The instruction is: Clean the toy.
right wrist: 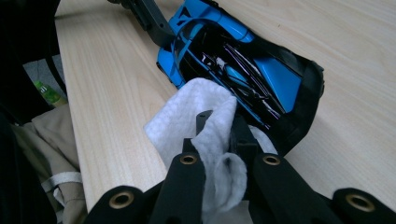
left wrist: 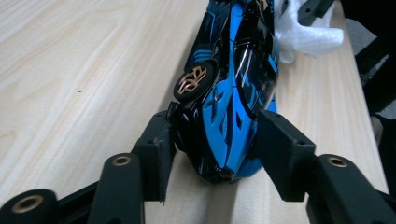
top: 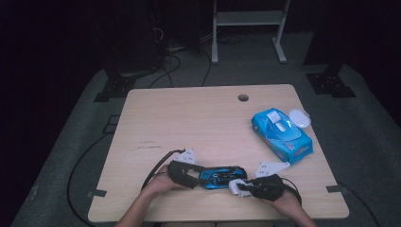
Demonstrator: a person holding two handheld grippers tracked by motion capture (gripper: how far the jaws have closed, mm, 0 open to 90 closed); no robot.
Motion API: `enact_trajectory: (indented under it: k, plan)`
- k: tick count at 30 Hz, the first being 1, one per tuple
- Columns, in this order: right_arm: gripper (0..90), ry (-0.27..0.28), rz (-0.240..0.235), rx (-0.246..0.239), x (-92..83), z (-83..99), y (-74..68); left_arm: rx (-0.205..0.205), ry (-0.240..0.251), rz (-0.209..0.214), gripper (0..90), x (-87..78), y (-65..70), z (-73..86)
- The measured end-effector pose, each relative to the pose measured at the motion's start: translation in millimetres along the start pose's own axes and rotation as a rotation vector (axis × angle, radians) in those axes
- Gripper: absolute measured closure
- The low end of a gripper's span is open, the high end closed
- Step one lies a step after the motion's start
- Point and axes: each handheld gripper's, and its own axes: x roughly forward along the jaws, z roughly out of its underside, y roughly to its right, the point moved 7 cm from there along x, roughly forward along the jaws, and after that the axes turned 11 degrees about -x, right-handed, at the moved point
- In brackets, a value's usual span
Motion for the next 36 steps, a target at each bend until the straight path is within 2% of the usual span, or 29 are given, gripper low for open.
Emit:
enact_trajectory:
  k: [3, 7, 11, 14, 15, 20, 22, 23, 24, 27, 28, 31, 34, 36]
  plan:
    - [85.2, -0.006, -0.002, -0.004, 0.0, 1.2, -2.5, 0.016, -0.002, -0.002, 49.4, -0.1, 2.1, -0.4]
    - [85.2, -0.006, -0.008, 0.000, 0.3, 1.9, -3.4, 0.006, 0.020, 0.015, 49.8, 0.6, 4.0, -3.0]
    - [85.2, -0.012, -0.007, -0.004, 0.7, 2.8, -3.0, 0.018, 0.028, 0.011, 50.1, 2.7, 6.4, -5.9]
    - [85.2, -0.023, -0.003, -0.006, 0.9, 4.6, -2.8, 0.033, 0.051, 0.020, 54.9, 0.2, 8.7, -8.2]
    - [85.2, -0.038, -0.001, -0.015, 2.0, 6.6, -2.9, 0.042, 0.056, 0.019, 59.0, -0.5, 9.5, -9.0]
    - [85.0, -0.071, -0.002, -0.029, 5.5, 9.3, -3.8, 0.110, 0.060, -0.014, 65.1, -0.6, 13.8, -10.4]
    - [85.1, -0.068, 0.000, -0.029, 5.3, 7.8, -3.0, 0.153, 0.061, -0.032, 66.1, 0.0, 15.2, -10.5]
    - [85.1, -0.065, 0.001, -0.028, 5.1, 7.0, -2.5, 0.187, 0.060, -0.057, 66.9, 0.7, 15.9, -10.5]
    - [85.1, -0.058, 0.003, -0.021, 4.7, 5.6, -1.6, 0.202, 0.061, -0.073, 67.4, 1.1, 15.7, -11.0]
    - [85.0, -0.043, -0.001, -0.014, 3.1, 1.9, -0.6, 0.213, 0.068, -0.125, 69.5, 1.8, 11.3, -13.2]
    - [85.0, -0.032, -0.008, -0.008, 2.2, -0.4, -1.3, 0.216, 0.070, -0.144, 69.6, 1.1, 8.6, -13.9]
    - [85.0, 0.006, -0.010, -0.032, -1.9, -17.4, -5.9, 0.200, 0.092, -0.138, 69.6, 1.3, 5.8, -13.9]
    - [85.0, 0.059, 0.010, -0.061, -2.3, -45.9, -5.2, 0.227, 0.085, -0.146, 69.6, 1.8, 7.0, -13.7]
    - [85.0, 0.075, 0.027, -0.085, 2.4, -63.5, -3.1, 0.237, 0.087, -0.146, 69.6, 2.1, 7.2, -14.0]
